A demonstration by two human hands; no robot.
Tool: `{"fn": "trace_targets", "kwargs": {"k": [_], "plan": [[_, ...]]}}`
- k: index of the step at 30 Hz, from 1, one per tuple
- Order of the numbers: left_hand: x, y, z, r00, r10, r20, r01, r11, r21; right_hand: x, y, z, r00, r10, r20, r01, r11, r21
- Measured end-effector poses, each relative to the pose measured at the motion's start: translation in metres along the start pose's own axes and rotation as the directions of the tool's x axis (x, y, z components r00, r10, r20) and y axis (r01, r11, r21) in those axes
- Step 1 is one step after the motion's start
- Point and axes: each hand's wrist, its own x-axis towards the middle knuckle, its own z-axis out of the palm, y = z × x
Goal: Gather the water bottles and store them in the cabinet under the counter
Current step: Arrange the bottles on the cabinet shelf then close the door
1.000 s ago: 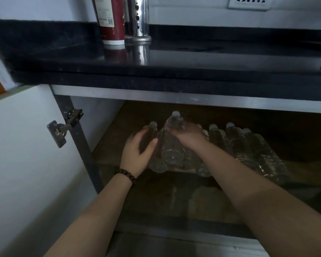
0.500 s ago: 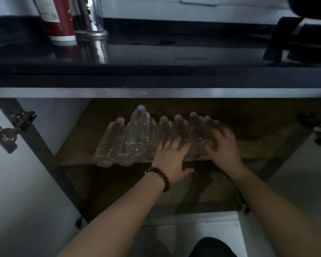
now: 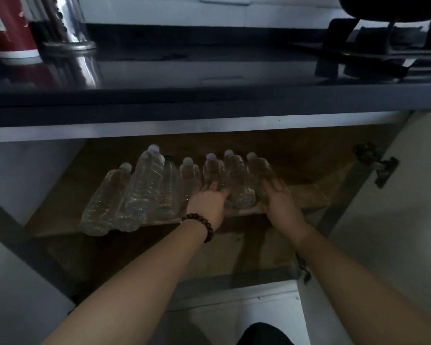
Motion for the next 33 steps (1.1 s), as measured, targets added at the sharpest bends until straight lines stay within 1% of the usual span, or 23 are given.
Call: {"fn": "trace_targets", "kwargs": {"k": [3,7,9,11,12,15,16,17,18,20,22,25,28,31,33], "plan": [[0.011,0.002,-0.001,1.0,-0.017,-0.001,0.017,0.998,-0.066,0.014,-0.001,-0.002,0.998,0.047,0.049,-0.045,0.998,-0.05],[0.024,0.005,-0.002,0.999,-0.037,-0.008,0.036,0.995,-0.095,0.033,0.004,-0.01,0.979,0.071,0.19,-0.048,0.992,-0.12],[0.027,0.006,-0.002,0.999,-0.046,0.018,0.047,0.995,-0.085,0.035,0.006,-0.015,0.972,0.069,0.224,-0.033,0.987,-0.16],[0.028,0.004,-0.003,0.998,-0.047,0.045,0.05,0.997,-0.064,0.031,0.006,-0.02,0.971,0.019,0.24,0.022,0.985,-0.169],[0.025,0.002,-0.005,0.998,-0.049,0.044,0.051,0.998,-0.04,0.027,0.005,-0.019,0.974,-0.02,0.227,0.057,0.986,-0.157],[0.008,-0.006,-0.012,0.997,-0.071,0.014,0.07,0.996,0.055,0.017,-0.015,-0.012,0.98,-0.178,0.093,0.19,0.972,-0.14],[0.001,-0.009,-0.012,0.996,-0.09,0.024,0.087,0.991,0.101,0.017,-0.023,-0.009,0.973,-0.217,0.082,0.228,0.961,-0.159],[-0.004,-0.011,-0.012,0.991,-0.121,0.053,0.112,0.983,0.145,0.016,-0.032,-0.006,0.966,-0.236,0.102,0.251,0.953,-0.168],[-0.008,-0.013,-0.012,0.983,-0.159,0.093,0.141,0.975,0.174,0.016,-0.039,-0.004,0.963,-0.232,0.135,0.253,0.953,-0.165],[-0.011,-0.017,-0.011,0.962,-0.222,0.163,0.192,0.965,0.18,0.015,-0.048,-0.002,0.966,-0.172,0.195,0.198,0.973,-0.12],[-0.009,-0.021,-0.007,0.958,-0.221,0.18,0.194,0.968,0.158,0.013,-0.049,0.0,0.973,-0.136,0.186,0.157,0.983,-0.099],[-0.004,-0.024,0.001,0.976,-0.164,0.145,0.157,0.986,0.055,0.009,-0.045,0.003,0.987,-0.123,0.107,0.136,0.982,-0.127],[0.003,-0.021,0.007,0.989,-0.113,0.096,0.116,0.993,-0.032,0.008,-0.041,0.006,0.992,-0.108,0.07,0.118,0.982,-0.145],[0.01,-0.017,0.01,0.995,-0.079,0.067,0.083,0.995,-0.059,0.009,-0.038,0.008,0.996,-0.07,0.051,0.077,0.982,-0.171],[0.012,-0.017,0.009,0.994,-0.08,0.075,0.084,0.995,-0.056,0.011,-0.038,0.009,0.996,-0.066,0.054,0.075,0.98,-0.183]]}}
